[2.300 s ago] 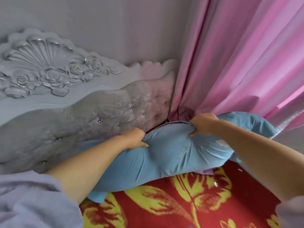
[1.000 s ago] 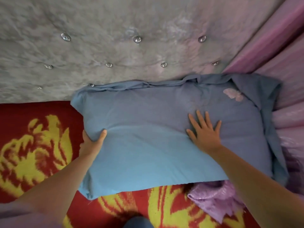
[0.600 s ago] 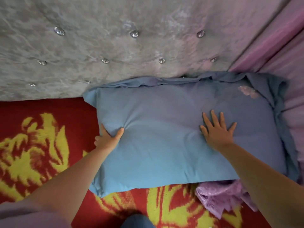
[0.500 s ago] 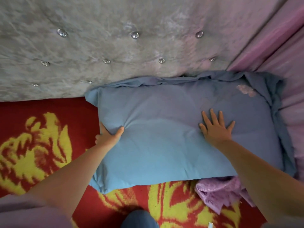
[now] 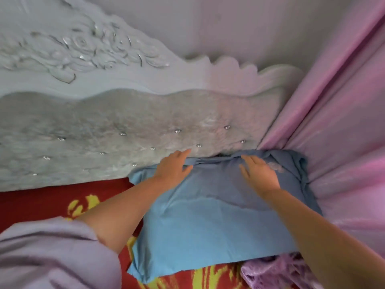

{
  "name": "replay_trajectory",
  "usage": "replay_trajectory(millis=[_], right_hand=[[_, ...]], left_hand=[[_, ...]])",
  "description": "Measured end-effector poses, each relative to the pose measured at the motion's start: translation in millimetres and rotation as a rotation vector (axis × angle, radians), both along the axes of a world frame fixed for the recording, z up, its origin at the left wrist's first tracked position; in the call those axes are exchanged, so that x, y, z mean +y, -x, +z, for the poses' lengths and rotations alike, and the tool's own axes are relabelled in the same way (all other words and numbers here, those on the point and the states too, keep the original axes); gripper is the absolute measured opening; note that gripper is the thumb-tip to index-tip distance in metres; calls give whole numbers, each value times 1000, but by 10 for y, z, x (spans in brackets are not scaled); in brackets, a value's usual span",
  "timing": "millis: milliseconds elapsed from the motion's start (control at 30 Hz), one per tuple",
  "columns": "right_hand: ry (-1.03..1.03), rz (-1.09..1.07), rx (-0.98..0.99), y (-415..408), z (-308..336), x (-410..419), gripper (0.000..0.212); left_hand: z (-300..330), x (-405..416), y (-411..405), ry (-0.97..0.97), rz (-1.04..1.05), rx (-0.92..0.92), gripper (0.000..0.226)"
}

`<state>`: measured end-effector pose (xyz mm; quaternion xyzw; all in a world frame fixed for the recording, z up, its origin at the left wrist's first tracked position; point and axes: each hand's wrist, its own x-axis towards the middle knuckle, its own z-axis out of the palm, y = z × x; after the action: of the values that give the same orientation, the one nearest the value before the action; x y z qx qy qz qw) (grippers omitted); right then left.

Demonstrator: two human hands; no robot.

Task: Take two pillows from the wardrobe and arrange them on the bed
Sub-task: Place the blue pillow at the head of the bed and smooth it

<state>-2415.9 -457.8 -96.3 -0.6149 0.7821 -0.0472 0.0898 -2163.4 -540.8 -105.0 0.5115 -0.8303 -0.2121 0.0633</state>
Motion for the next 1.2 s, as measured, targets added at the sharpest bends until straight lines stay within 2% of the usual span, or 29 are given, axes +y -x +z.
replay_trajectory(millis=[233, 567, 700, 833, 1000, 1200], right_hand=[[132, -37, 43, -308, 940, -187, 39], [148, -55, 144, -1700, 1444, -70, 36], [183, -81, 169, -2017, 1642, 30, 38], [142, -175, 182, -2104, 1721, 344, 40], [185, -377, 162, -1869, 1789, 899, 39], [214, -543, 144, -1397, 1766, 1678, 43]], left_hand=[[947, -314, -254, 200, -120, 40, 58], [1480, -279, -1821, 327, -112, 92, 52], [1701, -349, -2152, 345, -112, 130, 52], [1794, -212, -1988, 306, -264, 92, 52], [2049, 122, -1281, 323, -516, 13, 55], [2286, 774, -441, 373, -695, 79, 56]])
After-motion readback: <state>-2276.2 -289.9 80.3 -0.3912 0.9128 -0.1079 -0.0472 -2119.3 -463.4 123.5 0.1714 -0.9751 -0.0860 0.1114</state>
